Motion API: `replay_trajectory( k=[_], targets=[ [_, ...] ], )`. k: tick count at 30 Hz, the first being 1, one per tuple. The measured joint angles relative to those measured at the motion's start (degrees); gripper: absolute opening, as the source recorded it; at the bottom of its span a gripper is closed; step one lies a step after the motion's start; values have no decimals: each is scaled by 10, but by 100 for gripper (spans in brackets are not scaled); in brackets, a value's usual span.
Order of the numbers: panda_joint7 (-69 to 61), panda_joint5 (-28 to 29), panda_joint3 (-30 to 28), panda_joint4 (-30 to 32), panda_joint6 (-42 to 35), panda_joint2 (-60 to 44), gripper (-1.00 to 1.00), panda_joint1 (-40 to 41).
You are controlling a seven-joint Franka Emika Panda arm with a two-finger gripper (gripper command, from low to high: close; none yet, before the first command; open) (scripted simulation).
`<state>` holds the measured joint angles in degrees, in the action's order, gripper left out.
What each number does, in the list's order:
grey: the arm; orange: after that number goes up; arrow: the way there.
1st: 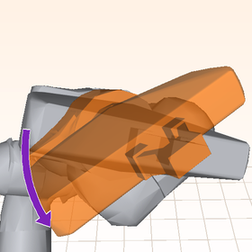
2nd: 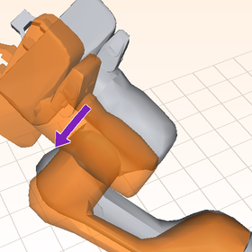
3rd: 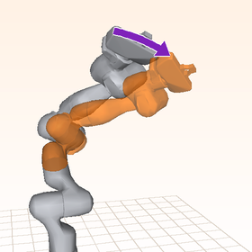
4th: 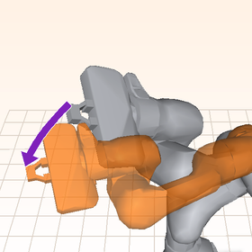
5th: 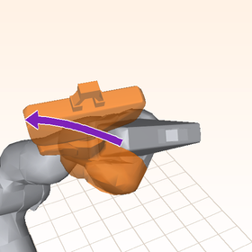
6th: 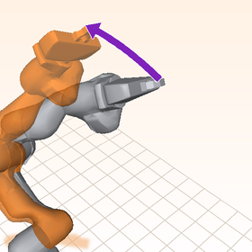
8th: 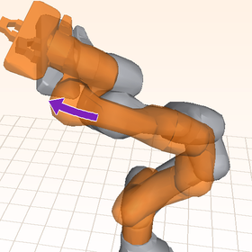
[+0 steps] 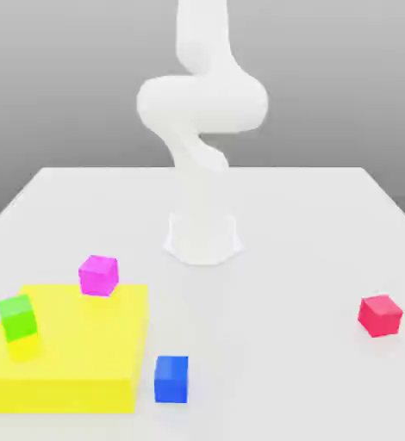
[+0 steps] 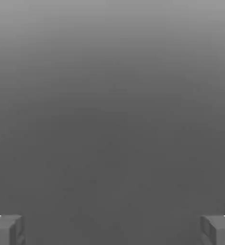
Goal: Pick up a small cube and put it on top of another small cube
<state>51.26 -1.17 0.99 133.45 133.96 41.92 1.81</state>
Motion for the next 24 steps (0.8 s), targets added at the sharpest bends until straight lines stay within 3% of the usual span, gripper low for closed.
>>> replay_trajectory(
  k=[13, 24],
  targets=[
    [301, -37, 68, 87, 114, -203, 0, 91],
    [597, -7, 112, 160, 210, -375, 0, 153]
  ],
)
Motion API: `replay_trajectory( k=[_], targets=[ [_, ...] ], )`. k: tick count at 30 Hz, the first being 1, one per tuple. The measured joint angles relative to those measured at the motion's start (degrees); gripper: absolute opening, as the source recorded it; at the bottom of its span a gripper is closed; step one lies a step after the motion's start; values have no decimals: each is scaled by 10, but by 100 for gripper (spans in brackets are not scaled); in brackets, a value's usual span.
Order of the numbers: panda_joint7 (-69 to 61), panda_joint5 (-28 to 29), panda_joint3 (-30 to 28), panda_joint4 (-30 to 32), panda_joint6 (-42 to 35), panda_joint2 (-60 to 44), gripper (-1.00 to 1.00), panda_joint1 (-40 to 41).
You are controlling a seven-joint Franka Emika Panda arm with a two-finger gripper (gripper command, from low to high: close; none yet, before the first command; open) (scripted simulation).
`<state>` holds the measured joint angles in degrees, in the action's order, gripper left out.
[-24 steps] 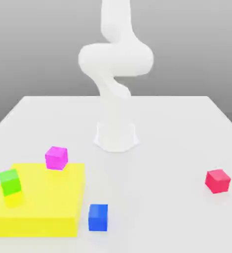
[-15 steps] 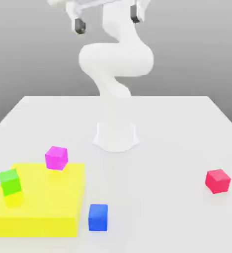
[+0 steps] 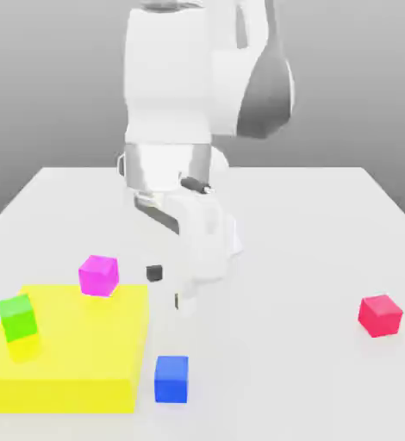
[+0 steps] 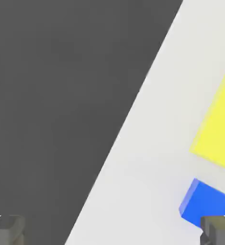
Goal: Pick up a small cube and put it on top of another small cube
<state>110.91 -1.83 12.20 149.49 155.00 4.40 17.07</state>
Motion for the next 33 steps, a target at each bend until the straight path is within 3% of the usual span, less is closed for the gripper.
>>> replay_trajectory(
  k=[7, 12, 13, 20, 27, 33],
  targets=[
    [204, 54, -24, 42, 63, -113, 0, -2],
    [254, 100, -68, 28, 141, -213, 0, -36],
    [258, 105, -78, 24, 157, -233, -100, -44],
    [260, 106, -81, 23, 162, -238, -100, -47],
    [204, 45, -47, 52, 61, -108, -100, -17],
    [85, 10, -80, 98, -17, 18, -100, 32]
  ],
)
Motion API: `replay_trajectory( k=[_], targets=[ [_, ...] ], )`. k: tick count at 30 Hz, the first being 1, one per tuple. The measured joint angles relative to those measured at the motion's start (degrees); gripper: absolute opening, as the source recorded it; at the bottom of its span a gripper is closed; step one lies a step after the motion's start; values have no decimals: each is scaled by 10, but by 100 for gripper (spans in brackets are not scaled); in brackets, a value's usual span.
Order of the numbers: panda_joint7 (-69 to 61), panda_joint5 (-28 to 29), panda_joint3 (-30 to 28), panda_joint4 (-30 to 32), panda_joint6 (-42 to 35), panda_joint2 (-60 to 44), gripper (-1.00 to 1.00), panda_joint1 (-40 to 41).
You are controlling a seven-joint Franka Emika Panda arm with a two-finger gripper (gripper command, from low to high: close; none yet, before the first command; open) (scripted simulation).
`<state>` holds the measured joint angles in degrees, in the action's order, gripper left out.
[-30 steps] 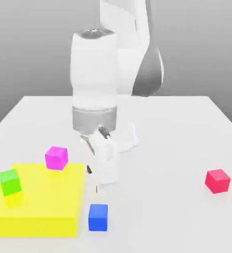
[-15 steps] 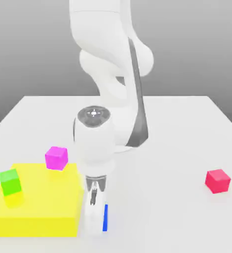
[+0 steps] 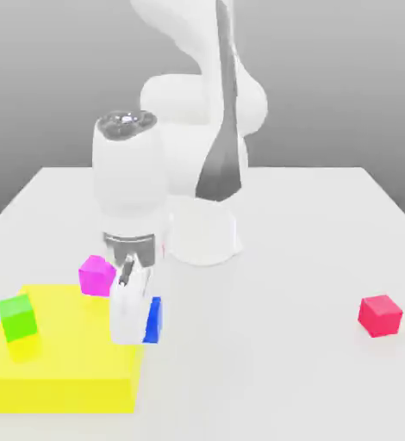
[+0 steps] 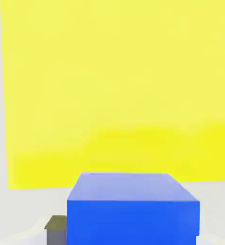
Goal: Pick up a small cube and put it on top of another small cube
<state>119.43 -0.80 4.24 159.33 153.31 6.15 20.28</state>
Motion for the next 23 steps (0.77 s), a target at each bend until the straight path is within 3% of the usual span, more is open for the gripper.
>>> replay_trajectory(
  k=[13, 19, 20, 23],
  targets=[
    [-171, 55, -103, 102, -164, 265, -100, 95],
    [-181, 64, -116, 131, -47, 178, -100, 102],
    [-181, 64, -117, 134, -26, 160, 100, 101],
    [-181, 64, -117, 134, -26, 160, 100, 101]
  ],
)
